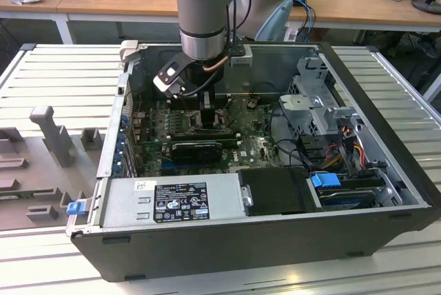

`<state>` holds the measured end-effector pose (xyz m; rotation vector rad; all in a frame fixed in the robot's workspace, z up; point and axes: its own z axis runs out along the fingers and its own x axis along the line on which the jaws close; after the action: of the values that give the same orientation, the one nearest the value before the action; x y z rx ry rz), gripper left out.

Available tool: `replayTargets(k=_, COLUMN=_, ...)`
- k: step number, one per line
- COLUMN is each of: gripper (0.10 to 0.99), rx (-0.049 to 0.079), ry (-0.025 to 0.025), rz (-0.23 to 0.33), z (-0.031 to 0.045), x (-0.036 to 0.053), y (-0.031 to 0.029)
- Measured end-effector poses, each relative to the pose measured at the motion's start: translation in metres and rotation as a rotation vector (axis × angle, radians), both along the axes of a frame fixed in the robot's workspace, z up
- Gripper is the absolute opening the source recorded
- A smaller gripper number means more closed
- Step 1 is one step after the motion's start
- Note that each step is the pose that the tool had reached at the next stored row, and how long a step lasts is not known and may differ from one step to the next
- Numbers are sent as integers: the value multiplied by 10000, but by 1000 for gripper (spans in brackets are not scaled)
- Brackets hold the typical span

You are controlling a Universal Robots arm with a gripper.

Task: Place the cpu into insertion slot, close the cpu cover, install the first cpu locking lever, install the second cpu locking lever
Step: 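Place the cpu into insertion slot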

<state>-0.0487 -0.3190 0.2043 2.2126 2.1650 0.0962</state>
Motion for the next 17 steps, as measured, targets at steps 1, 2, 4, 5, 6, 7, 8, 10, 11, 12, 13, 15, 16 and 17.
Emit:
replayTargets(k=1, gripper=529, rx=0, ry=3, rz=2, z=-9, x=2, y=5)
replayTargets(k=2, gripper=529, rx=-1, ry=6, rz=1, z=-13, x=3, y=8)
replayTargets(k=4, gripper=529, rx=1, ry=6, rz=0, z=-26, x=4, y=12)
replayTargets(k=5, gripper=529, rx=-1, ry=10, rz=1, z=-40, x=5, y=15)
replayTargets(k=6, gripper=529, rx=-2, ry=11, rz=1, z=-45, x=5, y=15)
replayTargets(k=7, gripper=529, rx=-3, ry=14, rz=1, z=-45, x=4, y=15)
replayTargets(k=8, gripper=529, rx=-3, ry=14, rz=0, z=-46, x=4, y=15)
replayTargets(k=10, gripper=529, rx=-1, ry=13, rz=0, z=-48, x=4, y=15)
replayTargets(k=11, gripper=529, rx=-1, ry=13, rz=0, z=-49, x=4, y=15)
replayTargets(k=12, gripper=529, rx=0, ry=13, rz=0, z=-50, x=5, y=15)
replayTargets(k=13, gripper=541, rx=6, ry=12, rz=-1, z=-53, x=5, y=16)
replayTargets(k=15, gripper=604, rx=0, ry=13, rz=-1, z=-51, x=5, y=16)
replayTargets(k=16, gripper=604, rx=0, ry=14, rz=-7, z=-37, x=4, y=15)
replayTargets(k=17, gripper=604, rx=0, ry=16, rz=-12, z=-9, x=4, y=16)
